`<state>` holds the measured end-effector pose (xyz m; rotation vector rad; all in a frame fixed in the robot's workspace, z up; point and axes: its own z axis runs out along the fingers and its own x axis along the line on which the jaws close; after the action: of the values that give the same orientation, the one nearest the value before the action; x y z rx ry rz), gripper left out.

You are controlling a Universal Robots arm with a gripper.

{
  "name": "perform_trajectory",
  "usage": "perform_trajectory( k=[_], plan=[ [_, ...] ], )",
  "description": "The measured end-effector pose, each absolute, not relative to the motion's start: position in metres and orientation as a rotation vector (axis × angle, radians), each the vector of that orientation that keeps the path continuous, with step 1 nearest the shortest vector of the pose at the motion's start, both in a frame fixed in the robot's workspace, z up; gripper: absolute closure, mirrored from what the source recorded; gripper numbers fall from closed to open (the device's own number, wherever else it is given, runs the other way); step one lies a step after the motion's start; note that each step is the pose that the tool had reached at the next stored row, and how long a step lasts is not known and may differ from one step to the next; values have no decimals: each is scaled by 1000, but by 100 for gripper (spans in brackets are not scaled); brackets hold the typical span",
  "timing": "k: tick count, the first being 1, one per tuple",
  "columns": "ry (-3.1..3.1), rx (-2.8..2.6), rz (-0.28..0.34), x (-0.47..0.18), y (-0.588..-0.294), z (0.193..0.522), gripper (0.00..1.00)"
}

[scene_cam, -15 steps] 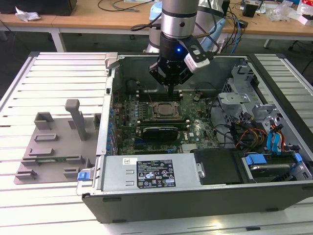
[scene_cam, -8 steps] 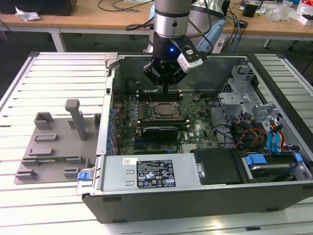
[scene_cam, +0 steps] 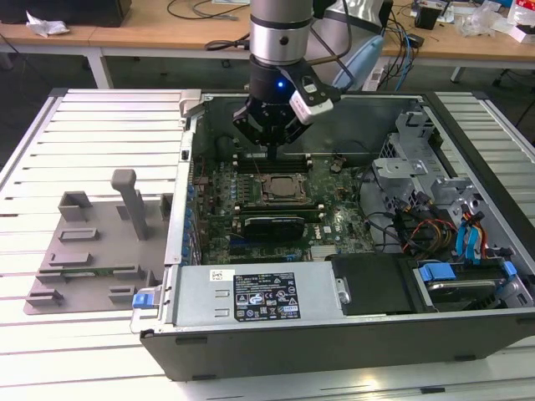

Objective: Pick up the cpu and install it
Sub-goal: 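Install the first cpu locking lever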

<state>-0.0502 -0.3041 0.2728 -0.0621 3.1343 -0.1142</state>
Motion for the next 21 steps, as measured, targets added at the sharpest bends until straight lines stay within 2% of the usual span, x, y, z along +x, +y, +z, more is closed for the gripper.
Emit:
perform_trajectory(
  k=[21],
  plan=[
    [3134,-62,-114,-68,-300,270,89]
  ],
)
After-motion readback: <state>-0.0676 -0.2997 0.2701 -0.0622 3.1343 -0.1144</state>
